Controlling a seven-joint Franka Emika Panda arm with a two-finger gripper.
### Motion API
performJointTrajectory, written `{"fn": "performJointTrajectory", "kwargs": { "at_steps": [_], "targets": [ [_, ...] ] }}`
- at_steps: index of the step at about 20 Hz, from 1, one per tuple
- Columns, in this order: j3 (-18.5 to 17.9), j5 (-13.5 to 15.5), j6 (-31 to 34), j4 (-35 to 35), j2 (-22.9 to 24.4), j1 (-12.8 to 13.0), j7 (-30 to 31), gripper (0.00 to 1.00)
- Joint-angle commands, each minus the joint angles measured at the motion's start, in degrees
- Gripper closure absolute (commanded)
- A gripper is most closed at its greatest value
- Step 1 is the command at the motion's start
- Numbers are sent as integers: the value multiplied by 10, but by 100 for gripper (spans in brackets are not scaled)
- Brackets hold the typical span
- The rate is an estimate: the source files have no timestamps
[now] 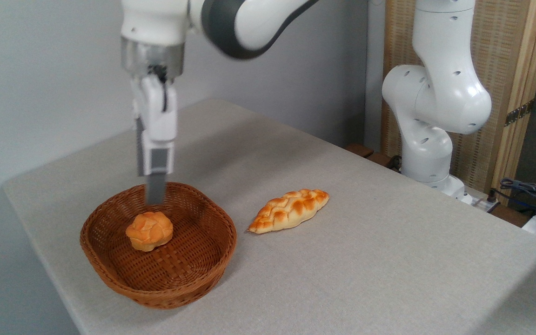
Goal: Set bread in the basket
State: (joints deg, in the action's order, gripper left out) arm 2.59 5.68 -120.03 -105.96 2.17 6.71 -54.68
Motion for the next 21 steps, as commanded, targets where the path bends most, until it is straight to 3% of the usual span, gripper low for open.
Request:
{"fn": "performJointTrajectory", "kwargs": {
  "at_steps": [1,3,5,7,12,21],
  "targets": [
    [-36,10,168,75,12,-2,12,0],
    [-45,7,246,109,4,-1,34,0],
    [-45,2,278,131,-12,-1,102,0],
    [-43,-29,294,146,-19,-1,133,0],
    [-43,-50,301,146,-25,-1,131,0],
    [-50,-50,301,147,-19,-8,127,0]
  ]
}}
